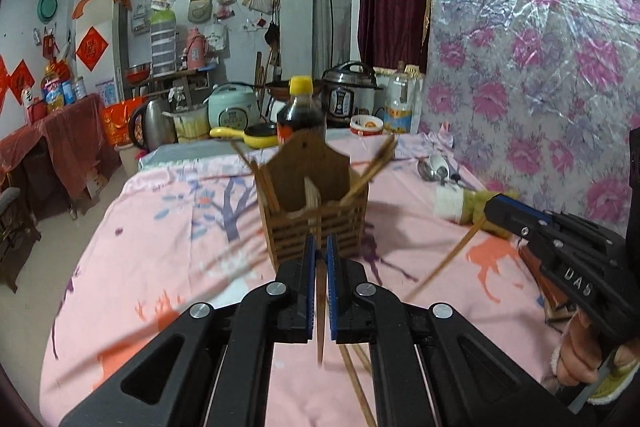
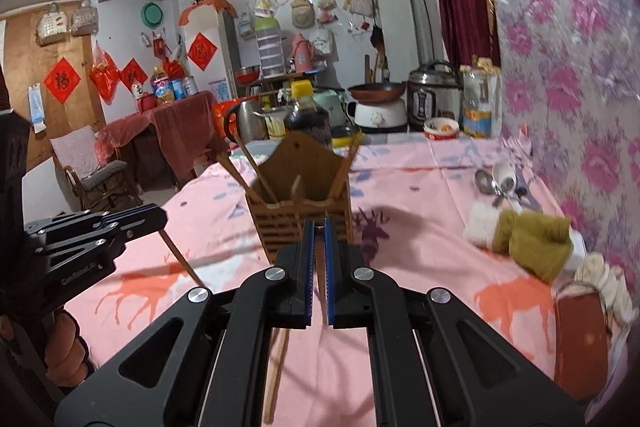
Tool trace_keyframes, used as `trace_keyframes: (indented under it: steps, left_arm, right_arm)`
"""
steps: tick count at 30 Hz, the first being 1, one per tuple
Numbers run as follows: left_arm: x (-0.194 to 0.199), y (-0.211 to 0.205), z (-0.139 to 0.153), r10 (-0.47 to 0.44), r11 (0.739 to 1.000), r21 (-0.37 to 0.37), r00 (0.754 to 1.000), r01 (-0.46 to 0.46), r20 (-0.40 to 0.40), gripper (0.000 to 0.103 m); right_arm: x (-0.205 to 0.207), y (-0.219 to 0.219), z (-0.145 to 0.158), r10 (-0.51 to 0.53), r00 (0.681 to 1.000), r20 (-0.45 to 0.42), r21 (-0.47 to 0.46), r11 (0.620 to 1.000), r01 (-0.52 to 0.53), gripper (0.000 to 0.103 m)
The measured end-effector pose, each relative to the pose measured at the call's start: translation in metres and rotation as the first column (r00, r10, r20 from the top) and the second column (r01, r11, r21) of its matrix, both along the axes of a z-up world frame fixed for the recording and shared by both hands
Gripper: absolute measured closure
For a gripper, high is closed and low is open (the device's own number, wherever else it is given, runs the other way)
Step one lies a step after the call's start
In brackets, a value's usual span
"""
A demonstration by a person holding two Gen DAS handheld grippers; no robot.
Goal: Organize utensils
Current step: 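Lift both held chopsticks and carry them over the wooden holder, then open both grippers to drop the chopsticks into the holder, then move both open grippers back over the last two chopsticks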
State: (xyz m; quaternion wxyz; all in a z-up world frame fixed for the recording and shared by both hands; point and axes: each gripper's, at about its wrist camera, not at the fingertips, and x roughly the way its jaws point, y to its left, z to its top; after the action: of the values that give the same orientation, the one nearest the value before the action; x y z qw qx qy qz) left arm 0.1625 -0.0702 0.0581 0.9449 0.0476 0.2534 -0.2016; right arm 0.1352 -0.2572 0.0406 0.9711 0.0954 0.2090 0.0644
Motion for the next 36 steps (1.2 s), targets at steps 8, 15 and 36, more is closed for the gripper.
trace_keyframes:
  steps: [8,15,36]
  left_arm:
    - [0.046,-0.007,0.049,0.000,1.000,-0.031,0.999,0.001,0.047,0.097]
    - [0.095,-0.010,0.101,0.056,0.992,-0.121,0.986,-0.037,0.156,0.097]
    - [0.110,0.032,0.031,0.248,0.958,-0.162,0.967,-0.236,0.057,0.006]
  right_arm:
    - [0.051,0.008,0.040,0.010,0.999,0.052,-0.020,1.000,-0.009,0.097]
    - [0.116,0.006,0.098,-0.066,0.981,0.180,0.043,0.997,0.060,0.097]
    - [0.073,-0.002,0.033,-0.189,0.956,0.225,0.012,0.982,0.191,0.007]
